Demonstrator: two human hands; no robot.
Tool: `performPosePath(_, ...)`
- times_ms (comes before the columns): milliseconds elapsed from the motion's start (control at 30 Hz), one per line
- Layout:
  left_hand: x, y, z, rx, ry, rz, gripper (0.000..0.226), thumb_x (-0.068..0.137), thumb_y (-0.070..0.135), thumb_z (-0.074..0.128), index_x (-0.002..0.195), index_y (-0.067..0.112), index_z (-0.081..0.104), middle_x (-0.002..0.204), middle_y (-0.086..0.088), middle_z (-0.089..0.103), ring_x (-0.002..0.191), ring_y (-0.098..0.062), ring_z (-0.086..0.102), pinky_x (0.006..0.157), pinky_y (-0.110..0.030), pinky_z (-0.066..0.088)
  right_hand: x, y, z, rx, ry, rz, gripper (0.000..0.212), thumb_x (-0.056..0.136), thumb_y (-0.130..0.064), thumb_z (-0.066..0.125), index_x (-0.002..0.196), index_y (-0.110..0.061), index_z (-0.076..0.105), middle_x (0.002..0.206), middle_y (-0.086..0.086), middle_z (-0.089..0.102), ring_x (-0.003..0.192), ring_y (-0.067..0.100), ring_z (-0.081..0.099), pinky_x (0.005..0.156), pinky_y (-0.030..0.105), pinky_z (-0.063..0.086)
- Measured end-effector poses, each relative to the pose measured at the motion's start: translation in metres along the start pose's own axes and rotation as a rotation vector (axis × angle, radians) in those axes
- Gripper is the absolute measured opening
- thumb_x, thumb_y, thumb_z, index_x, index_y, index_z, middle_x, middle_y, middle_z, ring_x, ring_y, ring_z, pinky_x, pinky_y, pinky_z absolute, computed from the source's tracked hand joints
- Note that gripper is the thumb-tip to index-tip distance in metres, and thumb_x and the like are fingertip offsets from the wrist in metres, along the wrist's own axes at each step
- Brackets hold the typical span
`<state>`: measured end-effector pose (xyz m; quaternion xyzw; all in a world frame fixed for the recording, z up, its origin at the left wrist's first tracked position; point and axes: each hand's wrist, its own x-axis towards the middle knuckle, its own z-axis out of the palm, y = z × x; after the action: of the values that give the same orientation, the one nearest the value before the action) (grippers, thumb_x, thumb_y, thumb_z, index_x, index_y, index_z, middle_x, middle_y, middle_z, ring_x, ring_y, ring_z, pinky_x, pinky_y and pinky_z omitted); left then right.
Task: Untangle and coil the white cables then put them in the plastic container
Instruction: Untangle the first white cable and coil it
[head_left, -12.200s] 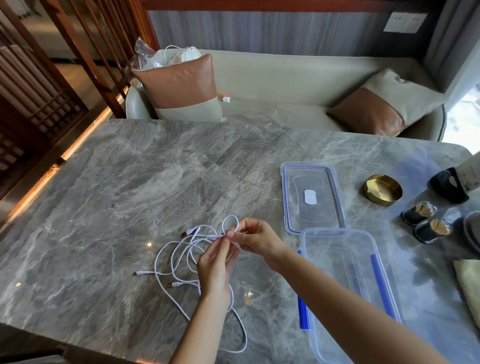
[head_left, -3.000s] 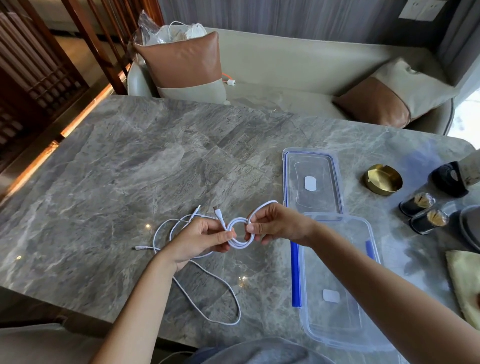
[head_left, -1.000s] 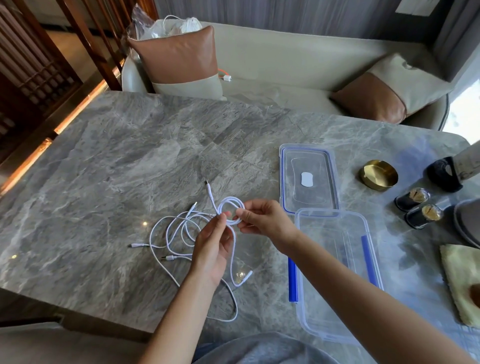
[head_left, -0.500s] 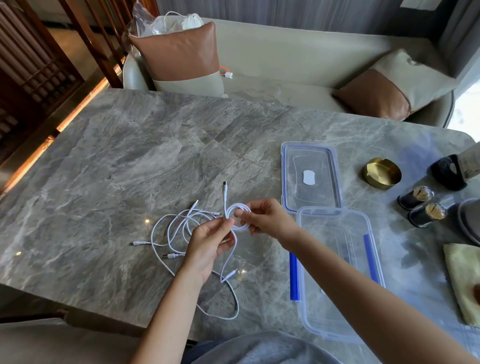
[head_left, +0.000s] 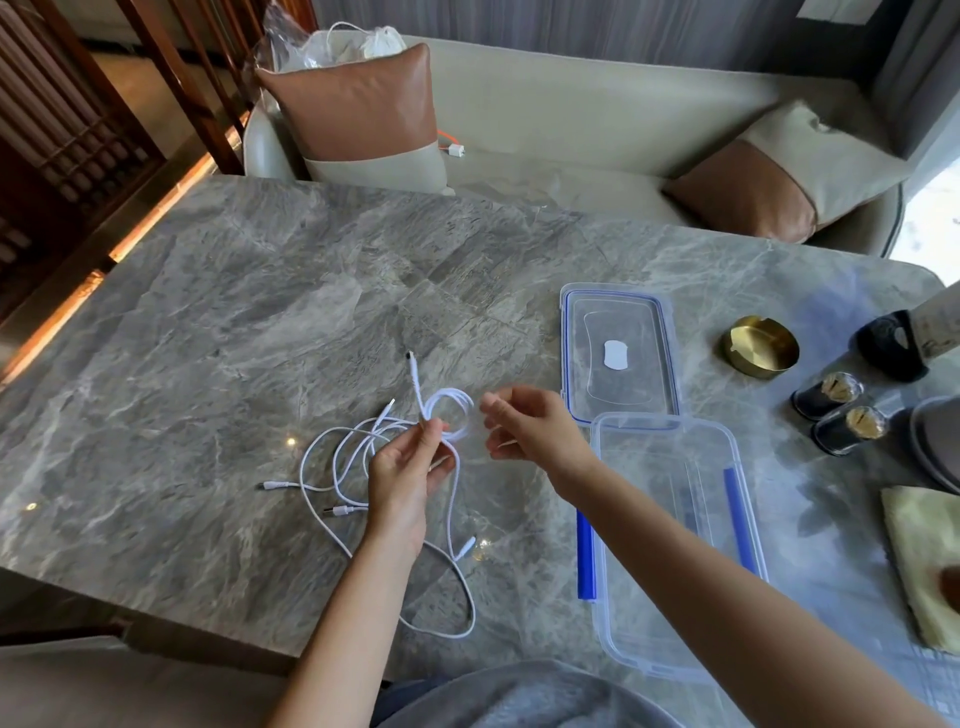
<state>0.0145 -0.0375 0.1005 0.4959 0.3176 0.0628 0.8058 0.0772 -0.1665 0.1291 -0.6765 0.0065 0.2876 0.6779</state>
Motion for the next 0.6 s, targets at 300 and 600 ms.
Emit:
performPosePath(300,0.002,0.007,0.017,0.073,0.065,0.205,0.020,0.089,0.017,0.058,0.072,0.017,0.068,0.050,0.009,0.060,0.048,-0.001,0.054,0.048,-0.013,0.045,-0.019,0.018,0.025,0.137,-0.154,0.258,0.041,0.095,-0.048,0.041,0.088,-0.020,0.070,0.084,-0.004,0.074,0.071,0.006,0.066,0.064,0.020,0.053)
performPosePath(600,0.004,0.007,0.008,0.241,-0.015,0.191,0.015,0.089,0.016,0.057,0.079,0.018,0.068,0.059,0.017,0.069,0.056,0.008,0.058,0.056,-0.004,0.043,-0.009,0.020,0.021,0.463,0.146,0.202,0.016,0.091,-0.028,0.057,0.082,-0.019,0.067,0.080,-0.004,0.070,0.069,0.005,0.063,0.062,0.019,0.053)
